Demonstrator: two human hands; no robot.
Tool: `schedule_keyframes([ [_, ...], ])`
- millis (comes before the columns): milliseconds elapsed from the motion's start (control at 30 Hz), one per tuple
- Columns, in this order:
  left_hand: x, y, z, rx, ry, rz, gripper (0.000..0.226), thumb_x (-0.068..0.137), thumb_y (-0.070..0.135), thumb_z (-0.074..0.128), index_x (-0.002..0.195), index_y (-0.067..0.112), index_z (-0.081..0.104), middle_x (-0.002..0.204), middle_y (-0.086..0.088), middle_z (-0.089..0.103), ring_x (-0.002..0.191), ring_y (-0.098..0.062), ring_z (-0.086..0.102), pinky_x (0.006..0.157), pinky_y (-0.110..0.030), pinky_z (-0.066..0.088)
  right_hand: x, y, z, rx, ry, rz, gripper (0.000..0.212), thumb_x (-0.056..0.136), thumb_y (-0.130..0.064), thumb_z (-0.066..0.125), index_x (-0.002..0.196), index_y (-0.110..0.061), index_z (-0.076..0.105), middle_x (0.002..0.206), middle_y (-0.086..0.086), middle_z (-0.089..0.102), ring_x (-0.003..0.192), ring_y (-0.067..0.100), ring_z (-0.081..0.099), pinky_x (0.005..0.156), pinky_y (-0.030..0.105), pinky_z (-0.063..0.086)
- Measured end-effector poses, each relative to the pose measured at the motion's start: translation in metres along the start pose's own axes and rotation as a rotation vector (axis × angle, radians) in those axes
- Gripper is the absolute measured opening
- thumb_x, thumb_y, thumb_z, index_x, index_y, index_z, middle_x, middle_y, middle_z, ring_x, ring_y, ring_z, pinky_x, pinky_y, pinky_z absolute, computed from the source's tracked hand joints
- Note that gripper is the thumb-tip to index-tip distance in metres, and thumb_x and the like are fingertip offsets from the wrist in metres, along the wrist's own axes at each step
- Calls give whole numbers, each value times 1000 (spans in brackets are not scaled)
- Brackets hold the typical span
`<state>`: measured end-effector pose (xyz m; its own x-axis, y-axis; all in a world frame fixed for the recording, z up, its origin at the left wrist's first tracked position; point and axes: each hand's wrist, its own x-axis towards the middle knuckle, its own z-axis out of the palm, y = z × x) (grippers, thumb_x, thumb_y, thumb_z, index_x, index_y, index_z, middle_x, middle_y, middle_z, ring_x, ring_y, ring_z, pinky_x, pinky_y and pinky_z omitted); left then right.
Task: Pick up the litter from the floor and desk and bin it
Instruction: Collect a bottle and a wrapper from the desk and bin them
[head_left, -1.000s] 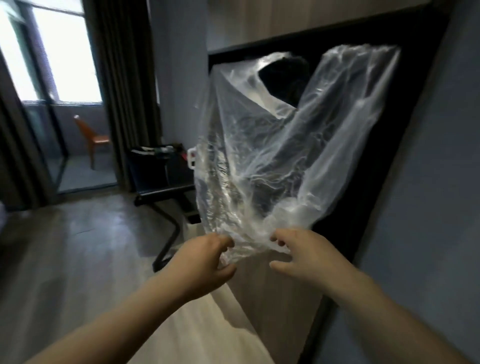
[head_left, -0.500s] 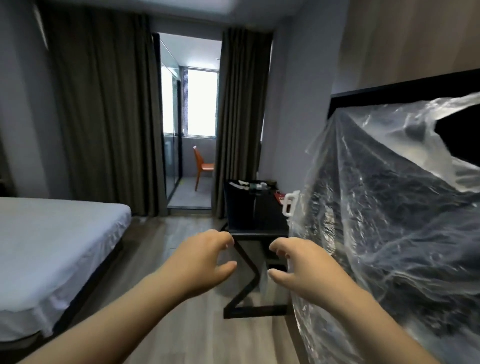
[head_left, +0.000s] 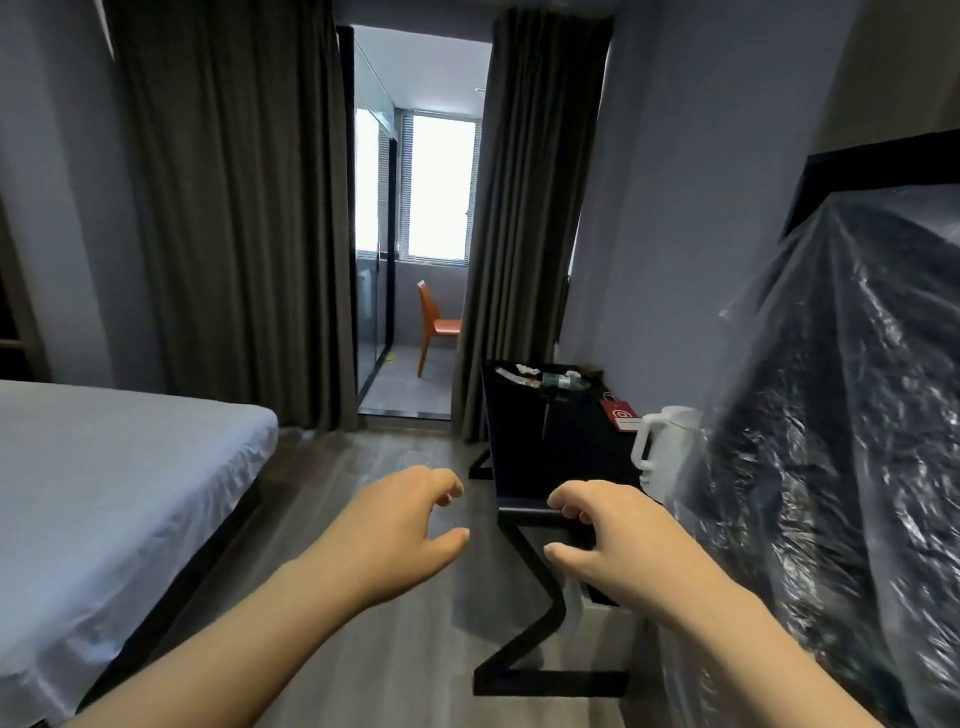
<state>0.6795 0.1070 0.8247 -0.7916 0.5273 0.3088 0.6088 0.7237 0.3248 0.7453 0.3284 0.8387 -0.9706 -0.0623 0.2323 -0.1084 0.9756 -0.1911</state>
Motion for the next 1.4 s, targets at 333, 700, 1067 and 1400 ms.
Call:
schedule_keyframes([
  [333,167,-113,0,-20,-49,82,41,88,47,56,125,30,52,120,13,56,107,-4,54,84,-17,42,174,28,34,-29,-25,125,47,83,-50,62,127,-35,51,119,-17,58,107,1,52,85,14,42],
  [700,356,-187,66,-13,-102,103,41,87,47,57,125,32,52,120,15,56,107,-2,54,83,-13,40,344,134,88,48,-48,211,50,81,-51,63,127,-36,53,118,-16,58,106,0,54,83,16,44],
  [1067,532,-232,121,15,-183,93,40,88,43,57,126,30,53,122,12,56,108,-6,55,92,-23,46,493,239,116,138,-88,263,50,82,-50,63,128,-37,51,123,-16,56,111,0,53,86,17,44],
  [1400,673,-325,161,-31,-226,161,36,87,42,59,120,29,56,116,10,57,103,-7,56,87,-21,47,633,278,163,151,-136,389,51,82,-47,65,129,-36,51,124,-14,56,110,2,53,86,18,45],
])
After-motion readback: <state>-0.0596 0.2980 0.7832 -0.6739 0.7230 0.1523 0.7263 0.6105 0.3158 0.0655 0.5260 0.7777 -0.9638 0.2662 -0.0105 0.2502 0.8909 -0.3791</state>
